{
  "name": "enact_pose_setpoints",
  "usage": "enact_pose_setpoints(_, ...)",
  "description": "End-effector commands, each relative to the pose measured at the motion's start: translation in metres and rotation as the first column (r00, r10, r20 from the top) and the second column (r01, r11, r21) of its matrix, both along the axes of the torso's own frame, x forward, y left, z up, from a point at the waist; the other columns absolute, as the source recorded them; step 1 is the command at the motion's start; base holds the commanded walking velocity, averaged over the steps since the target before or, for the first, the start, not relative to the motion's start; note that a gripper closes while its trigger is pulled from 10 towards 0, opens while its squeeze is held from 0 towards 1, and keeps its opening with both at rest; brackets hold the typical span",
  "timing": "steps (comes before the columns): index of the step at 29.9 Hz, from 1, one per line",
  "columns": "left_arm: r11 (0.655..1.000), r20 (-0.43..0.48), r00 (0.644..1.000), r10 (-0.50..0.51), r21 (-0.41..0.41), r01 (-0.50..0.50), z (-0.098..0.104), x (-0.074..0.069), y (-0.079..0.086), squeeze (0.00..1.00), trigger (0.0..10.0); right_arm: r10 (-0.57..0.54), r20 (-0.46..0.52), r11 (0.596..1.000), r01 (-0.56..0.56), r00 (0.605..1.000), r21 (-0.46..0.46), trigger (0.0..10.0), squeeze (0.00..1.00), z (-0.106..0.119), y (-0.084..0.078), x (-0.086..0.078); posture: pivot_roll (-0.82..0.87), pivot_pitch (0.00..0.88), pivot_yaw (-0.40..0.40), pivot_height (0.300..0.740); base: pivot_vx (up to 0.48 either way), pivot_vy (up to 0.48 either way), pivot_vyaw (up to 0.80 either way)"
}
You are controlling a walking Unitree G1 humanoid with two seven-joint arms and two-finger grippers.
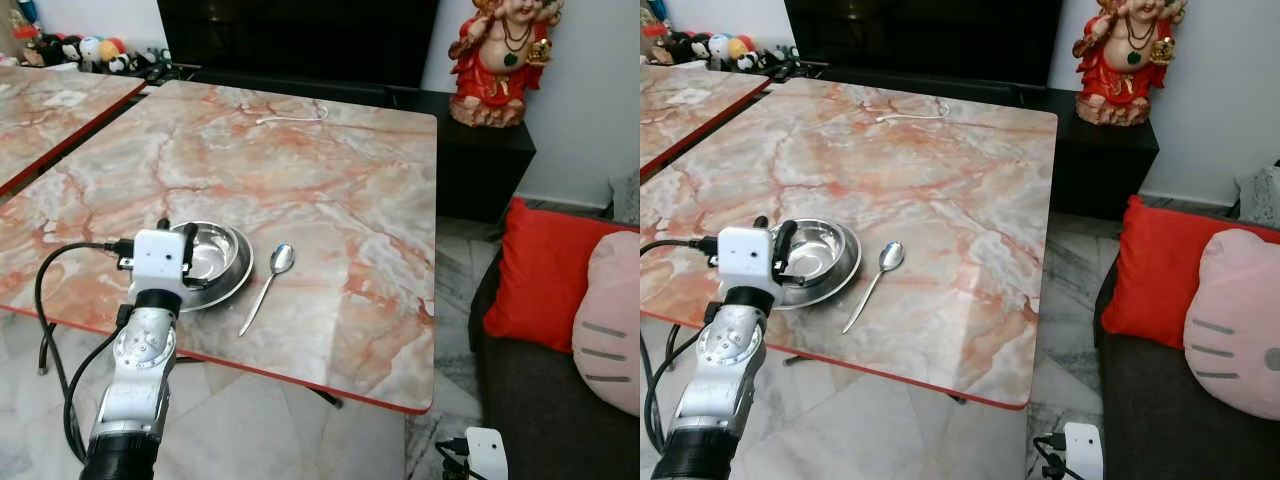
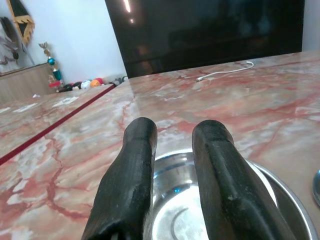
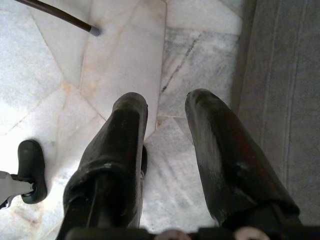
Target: Setting the table
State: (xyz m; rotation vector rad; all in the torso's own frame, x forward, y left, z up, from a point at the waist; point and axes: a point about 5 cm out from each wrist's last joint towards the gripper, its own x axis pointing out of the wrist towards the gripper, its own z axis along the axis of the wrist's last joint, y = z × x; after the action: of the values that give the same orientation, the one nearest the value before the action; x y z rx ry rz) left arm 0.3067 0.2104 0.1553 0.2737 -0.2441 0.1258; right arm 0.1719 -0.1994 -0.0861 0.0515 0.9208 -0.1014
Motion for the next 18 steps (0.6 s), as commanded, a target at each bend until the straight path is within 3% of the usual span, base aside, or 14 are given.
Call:
enact_pose_setpoints(1, 1.000, 0.017, 1.000, 0.004, 0.001, -0.004, 0.0029, -0.0020, -0.0030, 0.00, 10.0, 0.002, -0.019, 1.000, -0.002, 1.000, -0.006, 10.0, 0.00, -0.0024, -0.0004, -0.0052, 0.07, 0.000, -0.018, 0.740, 0.000, 0.480, 0.00)
enact_pose_setpoints(7, 1.000, 0.028, 1.000, 0.000, -0.022, 0.001, 0.0035, -0.0057, -0.0120, 0.00, 10.0, 0.022, -0.031, 1.000, -0.022, 0.999, -0.012, 10.0, 0.00, -0.0036, -0.0005, -0.0082, 0.08, 0.000, -0.011, 0.740, 0.000, 0.480, 0.00)
enact_pose_setpoints(18, 0.998, 0.032, 0.999, 0.041, -0.039, -0.039, 0.0061, -0.0055, -0.0059, 0.00, 10.0, 0.028, -0.031, 0.999, -0.029, 0.999, -0.015, 10.0, 0.00, -0.0034, -0.0007, -0.0077, 0.07, 0.000, -0.015, 0.740, 0.000, 0.480, 0.00)
